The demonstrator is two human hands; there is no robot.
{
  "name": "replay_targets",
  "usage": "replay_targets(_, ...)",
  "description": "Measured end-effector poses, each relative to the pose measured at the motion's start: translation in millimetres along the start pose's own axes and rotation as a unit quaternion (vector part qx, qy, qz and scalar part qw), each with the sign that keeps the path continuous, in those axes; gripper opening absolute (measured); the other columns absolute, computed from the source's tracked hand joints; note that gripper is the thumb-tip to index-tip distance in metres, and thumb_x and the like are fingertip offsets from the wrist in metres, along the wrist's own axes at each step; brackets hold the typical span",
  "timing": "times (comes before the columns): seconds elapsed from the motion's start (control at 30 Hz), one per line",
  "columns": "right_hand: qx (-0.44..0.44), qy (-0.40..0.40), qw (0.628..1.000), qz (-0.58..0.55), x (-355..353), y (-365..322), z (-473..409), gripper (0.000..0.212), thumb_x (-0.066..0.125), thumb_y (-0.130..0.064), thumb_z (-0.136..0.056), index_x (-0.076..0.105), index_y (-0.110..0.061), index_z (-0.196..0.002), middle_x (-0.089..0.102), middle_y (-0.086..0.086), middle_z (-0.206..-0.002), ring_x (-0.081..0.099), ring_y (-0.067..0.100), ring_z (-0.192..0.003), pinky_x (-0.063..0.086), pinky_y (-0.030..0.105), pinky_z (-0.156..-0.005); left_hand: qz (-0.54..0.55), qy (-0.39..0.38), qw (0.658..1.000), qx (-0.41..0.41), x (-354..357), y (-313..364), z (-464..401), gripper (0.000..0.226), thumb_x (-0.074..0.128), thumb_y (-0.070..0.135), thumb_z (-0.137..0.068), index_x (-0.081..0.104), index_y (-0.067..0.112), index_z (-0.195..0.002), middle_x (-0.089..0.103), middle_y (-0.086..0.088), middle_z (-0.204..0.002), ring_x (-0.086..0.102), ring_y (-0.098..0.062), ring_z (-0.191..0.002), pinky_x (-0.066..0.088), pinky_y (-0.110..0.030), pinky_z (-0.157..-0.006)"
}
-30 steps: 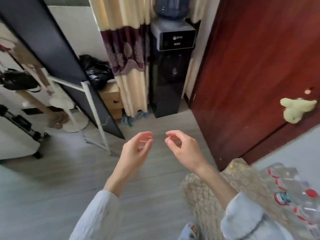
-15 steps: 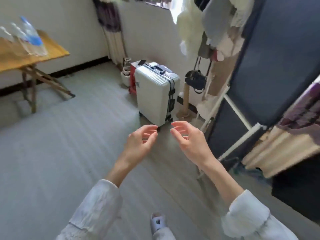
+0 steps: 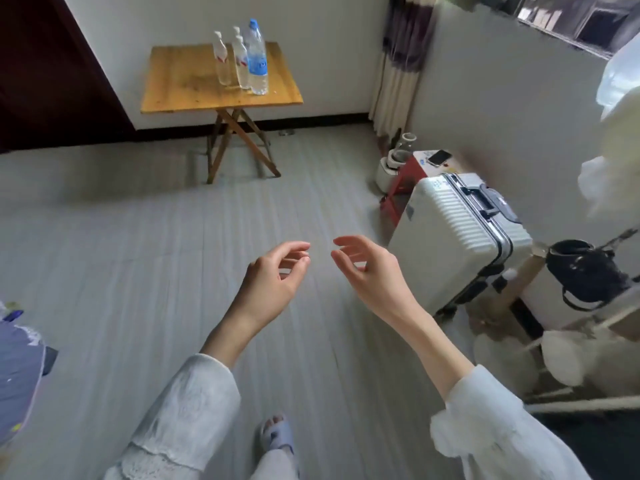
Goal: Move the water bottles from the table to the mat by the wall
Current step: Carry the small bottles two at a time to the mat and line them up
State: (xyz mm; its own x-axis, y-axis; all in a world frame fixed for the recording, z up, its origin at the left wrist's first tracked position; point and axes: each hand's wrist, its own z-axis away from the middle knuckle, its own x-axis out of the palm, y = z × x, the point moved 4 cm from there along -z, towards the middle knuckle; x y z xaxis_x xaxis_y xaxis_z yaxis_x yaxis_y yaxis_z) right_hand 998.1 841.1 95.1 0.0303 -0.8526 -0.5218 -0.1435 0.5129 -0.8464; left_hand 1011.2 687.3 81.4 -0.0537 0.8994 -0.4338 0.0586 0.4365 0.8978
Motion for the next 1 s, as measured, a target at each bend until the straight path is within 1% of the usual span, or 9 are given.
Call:
replay_targets(0.23,-0.017,-0.039,0.999,0.028,57,11,-187,0.022,0.056,-0.026,-0.087,0.062,-0.015,-0.105,0.068,0.0,-0.096,0.058,0.005,-0.081,0.04,0.001,-0.068,0.005,0.038,0.999,-0.013,-40,-56,-172,0.021,0.054,0.019,-0.089,0.061,0.018,-0.109,0.066,0.003,-0.099,0.059,0.0,-0.086,0.039,0.004,-0.07)
replay_targets(0.33,-0.015,-0.048,0.998,0.031,76,6,-266,0.022,0.055,-0.027,-0.088,0.062,-0.016,-0.106,0.068,-0.001,-0.095,0.057,0.004,-0.082,0.039,0.0,-0.068,0.001,0.055,0.998,-0.021,-64,-71,-250,0.021,0.054,0.02,-0.089,0.061,0.019,-0.108,0.066,0.004,-0.099,0.058,0.004,-0.086,0.037,0.005,-0.069)
replay_targets(0.5,-0.011,-0.055,0.998,0.025,101,4,-381,0.022,0.055,-0.027,-0.087,0.062,-0.016,-0.105,0.065,-0.004,-0.091,0.057,0.003,-0.082,0.038,-0.003,-0.068,-0.001,0.047,0.999,-0.027,-92,-91,-362,0.021,0.054,0.022,-0.089,0.061,0.021,-0.108,0.066,0.007,-0.099,0.057,0.008,-0.087,0.037,0.005,-0.07)
replay_targets(0.57,-0.011,-0.062,0.998,0.029,112,7,-427,0.022,0.056,-0.027,-0.087,0.062,-0.016,-0.105,0.064,-0.005,-0.09,0.056,0.003,-0.081,0.038,-0.003,-0.067,-0.002,0.049,0.998,-0.031,-101,-103,-405,0.021,0.054,0.022,-0.089,0.061,0.021,-0.108,0.066,0.006,-0.1,0.058,0.007,-0.087,0.038,0.004,-0.071)
replay_targets(0.7,-0.018,-0.09,0.995,0.031,143,15,-523,0.023,0.055,-0.028,-0.087,0.062,-0.016,-0.106,0.066,-0.002,-0.094,0.056,0.003,-0.082,0.039,0.001,-0.067,0.002,0.066,0.997,-0.043,-120,-133,-493,0.02,0.055,0.021,-0.089,0.061,0.022,-0.108,0.067,0.005,-0.1,0.059,0.004,-0.089,0.04,0.002,-0.072)
replay_targets(0.8,-0.034,-0.107,0.993,0.03,167,17,-607,0.023,0.055,-0.028,-0.087,0.062,-0.016,-0.106,0.066,-0.003,-0.093,0.056,0.002,-0.081,0.039,-0.002,-0.065,-0.003,0.082,0.995,-0.049,-136,-154,-571,0.02,0.055,0.023,-0.089,0.061,0.024,-0.107,0.066,0.007,-0.1,0.059,0.005,-0.089,0.04,0.003,-0.072)
replay_targets(0.9,-0.047,-0.118,0.992,0.02,183,11,-695,0.023,0.055,-0.029,-0.087,0.061,-0.016,-0.106,0.063,-0.007,-0.092,0.057,0.003,-0.083,0.04,0.003,-0.067,-0.013,0.102,0.993,-0.052,-158,-166,-654,0.02,0.054,0.023,-0.089,0.061,0.025,-0.107,0.065,0.009,-0.1,0.059,0.003,-0.089,0.042,0.0,-0.072)
replay_targets(0.93,-0.049,-0.12,0.991,0.018,187,8,-721,0.023,0.055,-0.028,-0.087,0.061,-0.016,-0.106,0.063,-0.007,-0.092,0.058,0.004,-0.084,0.042,0.008,-0.069,-0.015,0.103,0.993,-0.053,-165,-167,-679,0.02,0.053,0.024,-0.089,0.061,0.025,-0.107,0.065,0.01,-0.1,0.059,0.001,-0.09,0.042,-0.002,-0.073)
replay_targets(1.0,-0.056,-0.127,0.99,0.021,193,-1,-773,0.023,0.055,-0.028,-0.088,0.061,-0.015,-0.106,0.065,-0.004,-0.095,0.058,0.005,-0.085,0.042,0.015,-0.074,-0.014,0.101,0.993,-0.052,-177,-169,-726,0.019,0.053,0.023,-0.089,0.06,0.027,-0.106,0.064,0.011,-0.1,0.06,0.001,-0.092,0.042,0.0,-0.072)
